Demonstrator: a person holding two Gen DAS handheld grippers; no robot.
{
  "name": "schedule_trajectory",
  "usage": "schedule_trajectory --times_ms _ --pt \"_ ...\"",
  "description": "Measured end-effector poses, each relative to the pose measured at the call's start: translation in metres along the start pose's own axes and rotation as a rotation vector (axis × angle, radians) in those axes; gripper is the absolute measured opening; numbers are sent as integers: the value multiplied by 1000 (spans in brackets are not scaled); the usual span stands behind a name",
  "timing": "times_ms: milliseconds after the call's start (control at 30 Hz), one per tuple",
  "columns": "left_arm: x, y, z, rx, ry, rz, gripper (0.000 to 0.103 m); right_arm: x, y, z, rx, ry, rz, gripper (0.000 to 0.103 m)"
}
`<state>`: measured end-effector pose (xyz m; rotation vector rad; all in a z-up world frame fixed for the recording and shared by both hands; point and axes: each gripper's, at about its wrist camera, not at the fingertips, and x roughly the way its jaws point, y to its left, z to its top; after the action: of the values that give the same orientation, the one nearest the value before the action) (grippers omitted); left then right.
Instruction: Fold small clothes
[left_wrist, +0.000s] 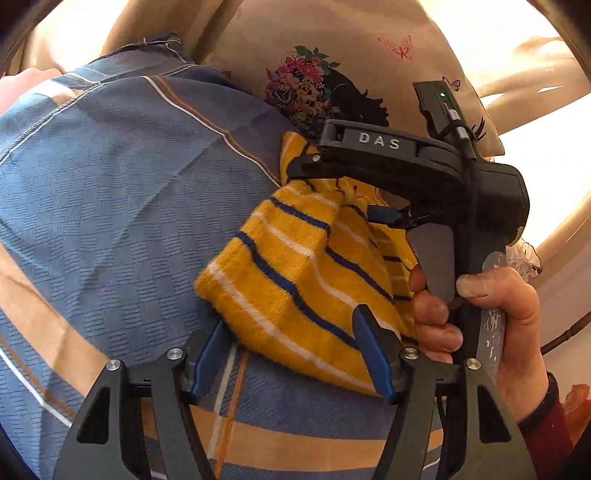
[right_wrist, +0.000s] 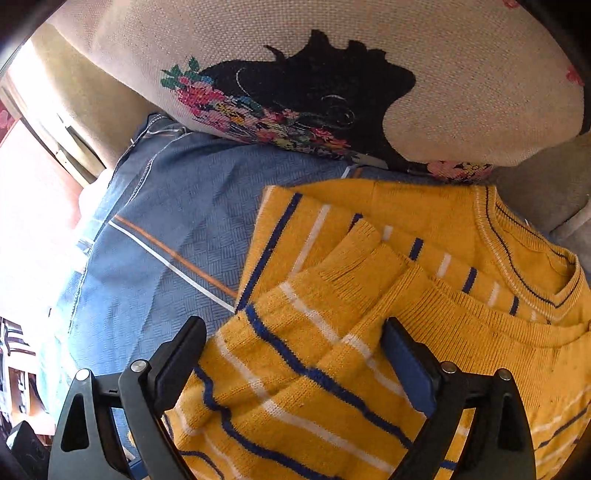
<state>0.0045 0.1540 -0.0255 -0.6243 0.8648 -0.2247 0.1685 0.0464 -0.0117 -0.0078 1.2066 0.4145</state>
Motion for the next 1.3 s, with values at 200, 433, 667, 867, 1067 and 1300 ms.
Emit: schedule_trajectory --times_ms 200,433,667,867,1067,1300 --pt "14 -1 -5 -76 57 -58 13 25 33 8 -162 116 -167 103" --pt "0 -44 -13 1 25 -55 13 3 40 -4 -231 33 -271 32" --pt "-50 -108 -38 152 -3 -162 34 -84 -52 -26 -19 -135 -79 23" --pt "-54 -134 -55 233 -4 -91 47 -142 -168 -85 211 -238 -6 22" --pt "-19 -151 -69 238 121 -72 47 -155 -268 -141 414 -254 44 27" --pt "0 -170 -93 280 168 -51 47 -188 -306 -185 488 -318 -40 57"
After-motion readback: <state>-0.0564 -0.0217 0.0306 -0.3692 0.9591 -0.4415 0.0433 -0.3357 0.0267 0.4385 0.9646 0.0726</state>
